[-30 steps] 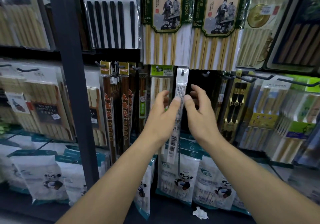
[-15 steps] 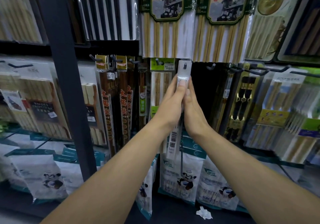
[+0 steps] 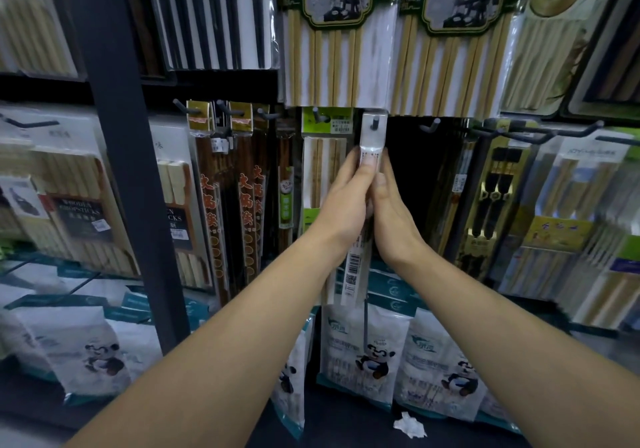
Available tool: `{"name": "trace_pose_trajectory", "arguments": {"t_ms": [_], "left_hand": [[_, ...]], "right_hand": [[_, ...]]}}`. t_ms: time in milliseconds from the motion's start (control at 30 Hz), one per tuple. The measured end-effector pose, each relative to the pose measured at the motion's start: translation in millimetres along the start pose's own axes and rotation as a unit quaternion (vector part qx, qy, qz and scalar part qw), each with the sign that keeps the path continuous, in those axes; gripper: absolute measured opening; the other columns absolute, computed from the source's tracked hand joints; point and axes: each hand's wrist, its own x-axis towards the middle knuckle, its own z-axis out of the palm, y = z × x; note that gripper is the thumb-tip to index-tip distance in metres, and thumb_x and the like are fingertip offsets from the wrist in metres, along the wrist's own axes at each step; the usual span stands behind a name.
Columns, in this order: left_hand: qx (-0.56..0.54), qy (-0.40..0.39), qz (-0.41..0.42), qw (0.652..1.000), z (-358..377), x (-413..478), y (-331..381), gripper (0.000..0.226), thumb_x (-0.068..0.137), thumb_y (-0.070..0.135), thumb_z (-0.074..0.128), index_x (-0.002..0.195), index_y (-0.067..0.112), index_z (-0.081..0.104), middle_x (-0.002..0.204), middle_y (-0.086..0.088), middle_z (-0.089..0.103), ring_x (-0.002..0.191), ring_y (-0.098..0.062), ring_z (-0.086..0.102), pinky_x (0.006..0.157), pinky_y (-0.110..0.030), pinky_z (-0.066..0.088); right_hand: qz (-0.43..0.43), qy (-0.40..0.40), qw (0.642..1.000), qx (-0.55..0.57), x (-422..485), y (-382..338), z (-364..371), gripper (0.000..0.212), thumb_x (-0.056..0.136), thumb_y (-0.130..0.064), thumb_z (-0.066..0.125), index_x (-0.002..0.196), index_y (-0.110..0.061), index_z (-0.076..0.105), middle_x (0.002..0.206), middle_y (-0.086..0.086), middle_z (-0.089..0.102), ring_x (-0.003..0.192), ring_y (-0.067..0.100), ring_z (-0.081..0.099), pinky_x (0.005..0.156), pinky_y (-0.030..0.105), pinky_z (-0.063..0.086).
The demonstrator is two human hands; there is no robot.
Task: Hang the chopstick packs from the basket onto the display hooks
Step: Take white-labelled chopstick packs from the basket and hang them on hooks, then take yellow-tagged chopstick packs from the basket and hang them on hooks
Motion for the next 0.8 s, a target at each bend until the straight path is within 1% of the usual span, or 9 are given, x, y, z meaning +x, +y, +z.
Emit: {"name": "trace_pose_trajectory", "arguments": {"t_ms": [100, 200, 300, 400, 500, 567, 633, 700, 800], "left_hand": [[0.045, 0.025, 0.007, 0.999, -4.5, -19.4, 4.5, 0.035, 0.111, 0.031, 0.043, 0.145, 0.034, 0.046, 0.118, 0.035, 0.054, 0.098, 0.032, 0.052, 0.08, 0.005, 0.041], [0.092, 0.05, 0.005, 0.994, -15.9, -50.1, -2.3, 0.038, 0.107, 0.025, 0.052, 0.145, 0.027, 0.047, 0.132, 0.025, 0.053, 0.104, 0.03, 0.05, 0.084, 0.006, 0.039], [0.127, 0.075, 0.007, 0.989, -29.8, -92.8, -20.9, 0.035, 0.105, 0.027, 0.055, 0.14, 0.027, 0.054, 0.136, 0.017, 0.059, 0.113, 0.018, 0.056, 0.089, 0.0, 0.043], [0.162, 0.093, -0.046, 0.981, -43.8, -139.3, -57.8, 0.017, 0.102, 0.034, 0.055, 0.116, 0.038, 0.063, 0.112, 0.016, 0.07, 0.108, 0.001, 0.065, 0.089, -0.017, 0.051], [0.201, 0.123, -0.137, 0.962, -59.8, -194.1, -117.0, 0.015, 0.105, 0.025, 0.056, 0.101, 0.036, 0.066, 0.094, 0.013, 0.072, 0.094, -0.004, 0.068, 0.08, -0.021, 0.051], [0.245, 0.133, -0.21, 0.937, -70.9, -234.8, -158.8, 0.012, 0.104, 0.019, 0.057, 0.101, 0.026, 0.066, 0.093, 0.009, 0.07, 0.091, -0.01, 0.068, 0.076, -0.02, 0.049], [0.312, 0.137, -0.286, 0.896, -82.3, -277.0, -197.3, 0.009, 0.102, 0.014, 0.059, 0.108, 0.017, 0.065, 0.1, 0.001, 0.067, 0.098, -0.022, 0.066, 0.083, -0.026, 0.052], [0.392, 0.126, -0.349, 0.842, -93.1, -314.8, -225.7, 0.024, 0.097, 0.016, 0.062, 0.121, 0.01, 0.062, 0.115, -0.011, 0.06, 0.109, -0.034, 0.06, 0.096, -0.041, 0.05], [0.449, 0.067, -0.431, 0.78, -105.9, -368.0, -250.8, 0.055, 0.092, 0.04, 0.068, 0.137, 0.012, 0.05, 0.131, -0.012, 0.052, 0.123, -0.037, 0.052, 0.101, -0.048, 0.047]], "right_hand": [[0.019, 0.013, 1.0, 0.005, -18.5, 0.0, -4.6, 0.074, 0.098, -0.067, 0.022, 0.162, -0.033, 0.009, 0.167, -0.019, 0.013, 0.145, -0.012, 0.014, 0.108, 0.006, 0.015], [0.061, 0.04, 0.997, 0.001, -51.1, 2.6, -11.5, 0.074, 0.095, -0.069, 0.03, 0.16, -0.034, 0.021, 0.16, -0.019, 0.027, 0.137, -0.012, 0.028, 0.102, 0.008, 0.022], [0.091, 0.061, 0.994, -0.023, -103.2, 13.6, -13.6, 0.047, 0.102, -0.052, 0.042, 0.147, -0.037, 0.041, 0.143, -0.022, 0.044, 0.117, -0.022, 0.043, 0.088, 0.004, 0.035], [0.129, 0.042, 0.99, -0.037, -169.0, 34.6, -7.6, 0.015, 0.104, -0.037, 0.051, 0.116, -0.045, 0.056, 0.11, -0.026, 0.057, 0.099, -0.009, 0.056, 0.074, 0.009, 0.048], [0.211, -0.056, 0.973, -0.078, -235.4, 68.4, 2.7, 0.01, 0.102, -0.031, 0.058, 0.099, -0.039, 0.062, 0.089, -0.02, 0.063, 0.081, 0.001, 0.061, 0.065, 0.016, 0.049], [0.267, -0.152, 0.943, -0.126, -276.9, 98.8, 11.2, 0.005, 0.099, -0.024, 0.063, 0.096, -0.028, 0.065, 0.083, -0.013, 0.066, 0.078, 0.005, 0.062, 0.071, 0.023, 0.052], [0.31, -0.248, 0.899, -0.186, -315.7, 135.1, 20.5, 0.006, 0.095, -0.021, 0.064, 0.099, -0.017, 0.068, 0.091, -0.005, 0.07, 0.088, 0.017, 0.066, 0.083, 0.036, 0.053], [0.353, -0.332, 0.844, -0.229, -349.9, 169.2, 29.3, 0.017, 0.095, -0.022, 0.064, 0.107, -0.013, 0.07, 0.102, 0.005, 0.072, 0.097, 0.024, 0.067, 0.085, 0.034, 0.051], [0.393, -0.398, 0.789, -0.254, -395.0, 209.0, 39.2, 0.032, 0.098, -0.03, 0.062, 0.126, -0.016, 0.065, 0.126, 0.006, 0.067, 0.111, 0.024, 0.063, 0.09, 0.03, 0.049]]}}
